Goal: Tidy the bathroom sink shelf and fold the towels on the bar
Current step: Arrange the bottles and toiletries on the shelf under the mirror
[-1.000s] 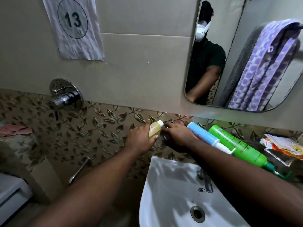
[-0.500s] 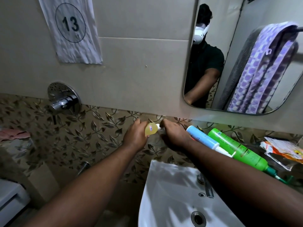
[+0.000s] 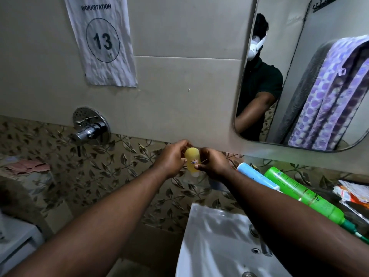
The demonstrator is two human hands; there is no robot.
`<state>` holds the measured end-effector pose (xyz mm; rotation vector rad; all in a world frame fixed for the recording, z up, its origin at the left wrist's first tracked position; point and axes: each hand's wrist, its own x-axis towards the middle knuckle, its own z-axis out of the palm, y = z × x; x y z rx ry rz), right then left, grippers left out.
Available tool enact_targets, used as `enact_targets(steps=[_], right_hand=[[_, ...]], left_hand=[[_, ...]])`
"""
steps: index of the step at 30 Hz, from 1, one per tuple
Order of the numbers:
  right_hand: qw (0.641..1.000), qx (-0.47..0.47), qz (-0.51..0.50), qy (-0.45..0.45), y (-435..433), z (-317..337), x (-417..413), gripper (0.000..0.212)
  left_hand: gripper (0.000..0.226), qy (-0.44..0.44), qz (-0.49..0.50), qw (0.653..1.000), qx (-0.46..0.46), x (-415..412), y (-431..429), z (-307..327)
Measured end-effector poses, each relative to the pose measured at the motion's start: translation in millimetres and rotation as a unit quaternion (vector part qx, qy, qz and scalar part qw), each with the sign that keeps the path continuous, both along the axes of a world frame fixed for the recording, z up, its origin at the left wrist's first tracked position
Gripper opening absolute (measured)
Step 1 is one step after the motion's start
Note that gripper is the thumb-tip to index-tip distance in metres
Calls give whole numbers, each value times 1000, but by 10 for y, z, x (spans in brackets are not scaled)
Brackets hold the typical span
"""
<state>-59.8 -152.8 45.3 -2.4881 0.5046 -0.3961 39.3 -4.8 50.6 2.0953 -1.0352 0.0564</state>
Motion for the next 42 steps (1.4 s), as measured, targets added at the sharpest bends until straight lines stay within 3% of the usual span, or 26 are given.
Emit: enact_targets(steps=[5,13,16,19,23,27,30,34,42], right_hand=[[1000,-13,-12,-11,-18,-16,-6,51],[999,-32,-26,-8,-29,-19,7,50],[999,-35,-22,8,-22,17,-14,51],[996,-80,-17,38,-89,77,-71,46],[984,-157,-30,78,-212,227,-223,38],[977,-181,-42,103,-273,304,-362,31],[972,-195,-35,124,-263,270,-429,29],[970,-200,-25,133,-234,194,-471,40],[980,-169,-8,110,-261,115,-548,34]], left_hand=[[30,10,5,1000,1,3,-96,16],[29,4,3,1000,20,31,-118,-14],[41,5,-1,1000,25,7,-98,-12],[68,1,-11,1000,19,-27,-43,-51],[88,-121,20,992,37,-135,114,-220],[64,-371,76,925,-37,-311,222,-392],[45,-460,-6,887,-38,-484,131,-519],[43,-478,-113,870,44,-719,-110,-679],[47,-427,-74,893,119,-860,-338,-775]])
